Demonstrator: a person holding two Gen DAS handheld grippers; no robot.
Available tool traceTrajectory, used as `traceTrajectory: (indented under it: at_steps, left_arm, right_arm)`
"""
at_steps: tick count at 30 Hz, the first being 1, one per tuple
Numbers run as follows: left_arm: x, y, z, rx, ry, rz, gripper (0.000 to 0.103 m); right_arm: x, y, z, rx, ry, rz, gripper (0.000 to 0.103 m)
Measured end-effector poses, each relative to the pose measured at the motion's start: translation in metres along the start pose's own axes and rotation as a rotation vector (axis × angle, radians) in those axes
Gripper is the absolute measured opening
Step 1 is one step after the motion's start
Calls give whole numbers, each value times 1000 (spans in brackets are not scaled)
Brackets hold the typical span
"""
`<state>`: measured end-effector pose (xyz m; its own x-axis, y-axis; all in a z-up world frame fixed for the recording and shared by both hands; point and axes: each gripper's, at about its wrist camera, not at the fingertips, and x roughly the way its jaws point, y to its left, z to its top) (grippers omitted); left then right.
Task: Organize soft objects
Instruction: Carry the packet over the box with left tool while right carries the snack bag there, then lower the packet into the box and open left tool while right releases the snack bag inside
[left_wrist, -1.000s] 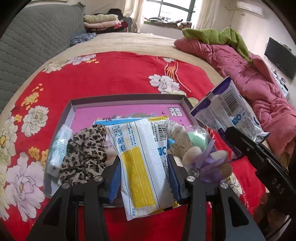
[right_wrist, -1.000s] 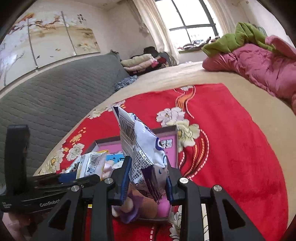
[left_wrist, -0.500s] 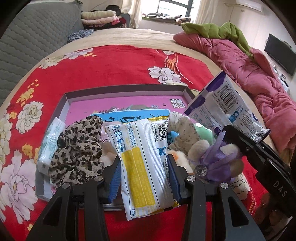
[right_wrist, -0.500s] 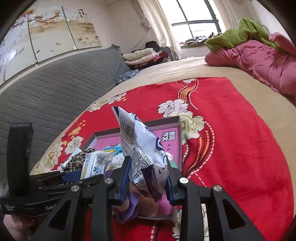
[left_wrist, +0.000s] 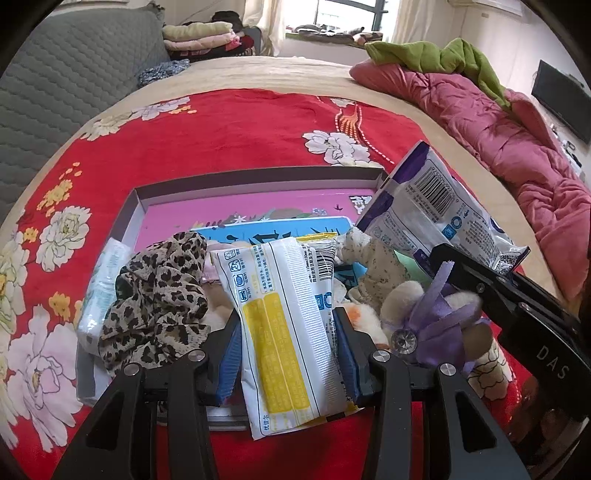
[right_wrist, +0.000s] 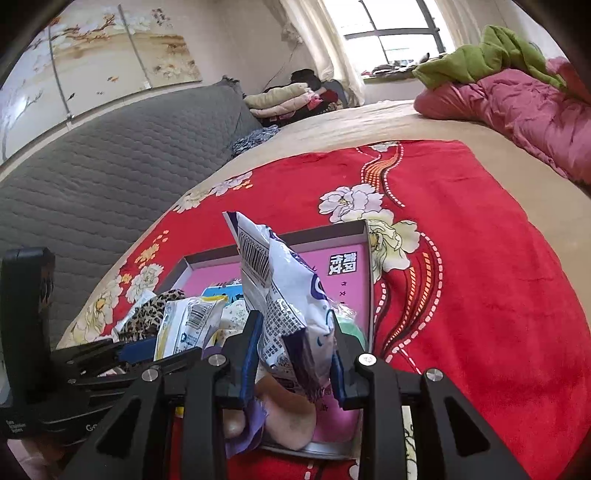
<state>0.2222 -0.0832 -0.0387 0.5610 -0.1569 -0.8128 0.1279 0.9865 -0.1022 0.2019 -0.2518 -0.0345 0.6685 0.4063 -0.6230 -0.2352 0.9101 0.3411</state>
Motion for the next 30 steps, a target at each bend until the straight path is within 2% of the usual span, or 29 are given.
traceTrajectory:
  at_steps: [4, 11, 18, 30]
  left_arm:
    - [0, 3, 0, -9, -4, 13, 47]
    - [3, 7, 1, -3, 5, 27, 47]
    - [4, 4, 0, 14, 10, 42, 47]
    - [6, 3, 1, 24, 23, 51, 47]
  right_arm:
    - [2, 10, 2, -99, 8, 17, 33]
    - [8, -3, 1, -26, 23, 42, 34]
    - [4, -5, 0, -32, 16, 44, 48]
    - [-8, 0, 2, -37, -8, 63, 52]
